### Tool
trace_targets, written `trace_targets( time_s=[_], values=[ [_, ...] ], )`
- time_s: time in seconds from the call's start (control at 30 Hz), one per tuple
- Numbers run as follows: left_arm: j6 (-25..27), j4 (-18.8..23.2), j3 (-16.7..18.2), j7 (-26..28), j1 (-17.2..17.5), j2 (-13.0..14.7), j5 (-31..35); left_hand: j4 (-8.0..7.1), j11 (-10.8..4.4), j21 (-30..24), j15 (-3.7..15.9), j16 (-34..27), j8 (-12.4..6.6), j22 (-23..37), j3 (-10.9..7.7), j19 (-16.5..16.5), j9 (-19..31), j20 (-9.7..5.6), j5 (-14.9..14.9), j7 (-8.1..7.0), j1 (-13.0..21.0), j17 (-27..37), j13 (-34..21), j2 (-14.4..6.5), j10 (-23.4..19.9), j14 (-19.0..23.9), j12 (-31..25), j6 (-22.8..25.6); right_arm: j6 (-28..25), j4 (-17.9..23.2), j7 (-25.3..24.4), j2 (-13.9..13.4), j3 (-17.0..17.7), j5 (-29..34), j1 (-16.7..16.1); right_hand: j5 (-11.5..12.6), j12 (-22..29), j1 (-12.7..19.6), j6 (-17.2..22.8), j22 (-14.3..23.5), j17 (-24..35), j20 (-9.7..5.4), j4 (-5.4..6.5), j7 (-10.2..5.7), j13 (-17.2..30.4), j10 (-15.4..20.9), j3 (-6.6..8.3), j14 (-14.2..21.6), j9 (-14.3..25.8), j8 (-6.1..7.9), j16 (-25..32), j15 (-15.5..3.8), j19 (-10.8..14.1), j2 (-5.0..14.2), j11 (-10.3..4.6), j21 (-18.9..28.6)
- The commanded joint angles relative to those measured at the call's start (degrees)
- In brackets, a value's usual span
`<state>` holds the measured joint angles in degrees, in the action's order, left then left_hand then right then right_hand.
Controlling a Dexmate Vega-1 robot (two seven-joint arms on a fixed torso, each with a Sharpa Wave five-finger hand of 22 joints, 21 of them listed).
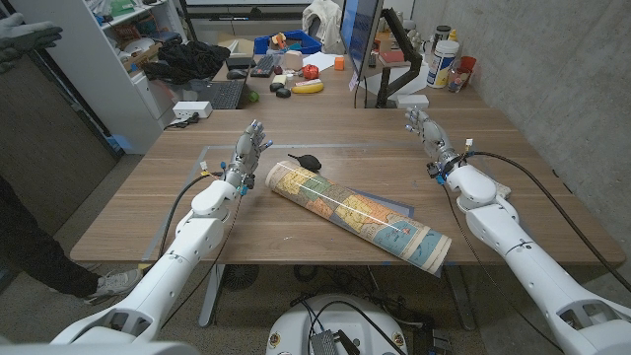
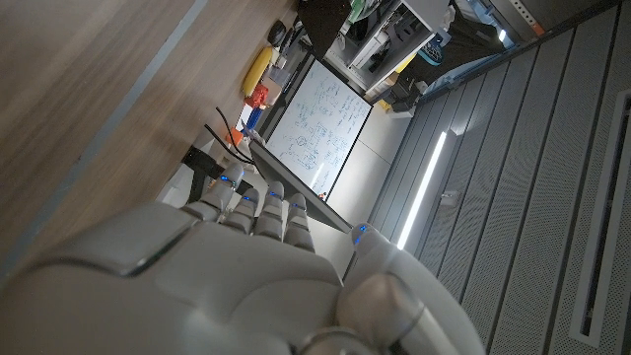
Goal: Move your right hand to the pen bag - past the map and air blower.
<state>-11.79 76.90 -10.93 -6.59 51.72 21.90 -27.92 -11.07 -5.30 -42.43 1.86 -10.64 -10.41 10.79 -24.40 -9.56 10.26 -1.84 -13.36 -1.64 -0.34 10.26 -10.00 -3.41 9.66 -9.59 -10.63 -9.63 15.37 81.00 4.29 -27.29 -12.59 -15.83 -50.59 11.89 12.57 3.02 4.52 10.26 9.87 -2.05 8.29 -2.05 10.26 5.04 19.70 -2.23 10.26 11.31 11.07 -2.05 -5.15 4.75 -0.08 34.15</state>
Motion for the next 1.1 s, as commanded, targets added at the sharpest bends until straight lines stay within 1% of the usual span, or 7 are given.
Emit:
trace_targets(
  time_s=[0.03,0.53,1.1],
  values=[
    [0.16,0.1,0.4,-0.32,0.11,-0.34,0.47,-0.08,0.01,-0.16,0.78,-0.57,-0.39,0.18,0.24,-6.43,0.17,-0.78,-0.26,0.03,0.2,0.22,-0.28,-6.55,0.63,-2.3,-0.42,-3.47,1.07,1.84,-0.56,-1.07,0.25,3.07,-0.16,0.01,0.39,0.17,0.54,0.08,0.08,-4.07,-0.42,-0.02,0.15,1.0,0.22,0.14,0.26,0.43,-0.04,-0.18,0.08,3.67,0.08,0.0],
    [0.34,0.51,0.51,-0.55,0.28,-0.57,0.67,-0.07,0.0,-0.14,0.73,-0.56,-0.41,0.17,0.42,-6.39,0.18,-0.77,-0.35,0.06,0.24,0.21,-0.28,-6.6,0.63,-2.3,-0.4,-3.35,1.88,5.17,-2.15,-3.25,1.11,8.04,-1.42,-0.1,0.38,0.48,0.98,0.08,0.12,-4.08,-0.69,-0.24,0.15,1.36,0.21,0.43,0.27,0.39,-0.02,-0.33,0.29,3.75,-0.06,-0.2],
    [0.65,1.19,0.56,-0.36,0.66,-0.55,0.97,-0.08,0.05,-0.12,0.73,-0.55,-0.43,0.16,0.57,-6.34,0.18,-0.8,-0.44,-0.02,0.27,0.21,-0.28,-6.68,0.54,-2.3,-0.44,-3.23,1.23,8.93,-3.79,-5.57,1.78,14.46,-2.52,-0.19,0.36,0.99,1.55,0.08,0.09,-4.02,-1.08,-0.55,0.14,1.78,0.31,0.71,0.28,0.35,-0.08,-0.39,0.56,3.88,0.03,-0.42]
  ],
)
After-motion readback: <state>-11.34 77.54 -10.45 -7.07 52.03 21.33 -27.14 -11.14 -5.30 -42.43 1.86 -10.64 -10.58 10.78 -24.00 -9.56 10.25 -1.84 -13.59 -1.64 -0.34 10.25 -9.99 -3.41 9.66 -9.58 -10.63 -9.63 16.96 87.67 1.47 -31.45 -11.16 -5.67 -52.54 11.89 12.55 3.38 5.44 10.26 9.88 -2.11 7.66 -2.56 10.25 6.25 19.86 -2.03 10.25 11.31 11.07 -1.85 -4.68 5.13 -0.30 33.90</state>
